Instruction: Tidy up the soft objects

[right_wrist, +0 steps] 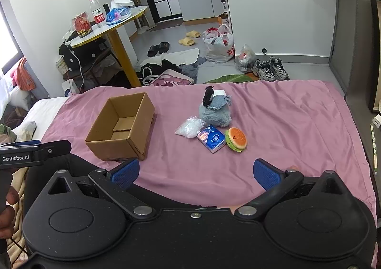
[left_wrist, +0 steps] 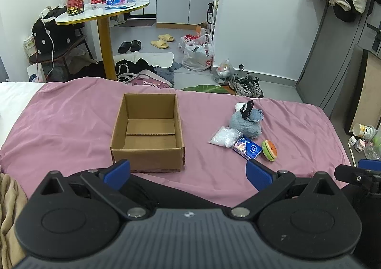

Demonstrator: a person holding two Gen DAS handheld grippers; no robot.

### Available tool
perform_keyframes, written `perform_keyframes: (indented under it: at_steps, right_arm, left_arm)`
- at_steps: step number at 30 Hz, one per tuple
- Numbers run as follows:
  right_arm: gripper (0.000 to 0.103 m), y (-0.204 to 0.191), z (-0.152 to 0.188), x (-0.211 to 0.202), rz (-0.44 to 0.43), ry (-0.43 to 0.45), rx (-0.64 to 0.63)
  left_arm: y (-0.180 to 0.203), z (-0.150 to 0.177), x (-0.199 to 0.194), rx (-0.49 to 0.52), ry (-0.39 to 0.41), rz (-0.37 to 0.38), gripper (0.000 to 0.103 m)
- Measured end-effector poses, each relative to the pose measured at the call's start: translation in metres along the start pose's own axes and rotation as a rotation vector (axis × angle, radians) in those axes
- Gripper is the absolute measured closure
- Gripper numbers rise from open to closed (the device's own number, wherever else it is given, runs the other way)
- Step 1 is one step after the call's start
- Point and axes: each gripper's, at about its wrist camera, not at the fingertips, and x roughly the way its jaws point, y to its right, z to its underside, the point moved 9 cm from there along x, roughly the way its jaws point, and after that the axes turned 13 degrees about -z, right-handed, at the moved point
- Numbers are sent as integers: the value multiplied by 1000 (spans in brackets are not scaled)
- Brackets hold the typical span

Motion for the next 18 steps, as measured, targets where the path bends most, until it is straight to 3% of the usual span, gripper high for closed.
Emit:
perform_keyframes:
  at_steps: [18]
  right_arm:
    - [0, -2, 1, 0, -11, 2, 9]
  left_arm:
    - [0, 2, -2, 5, -2, 8, 1]
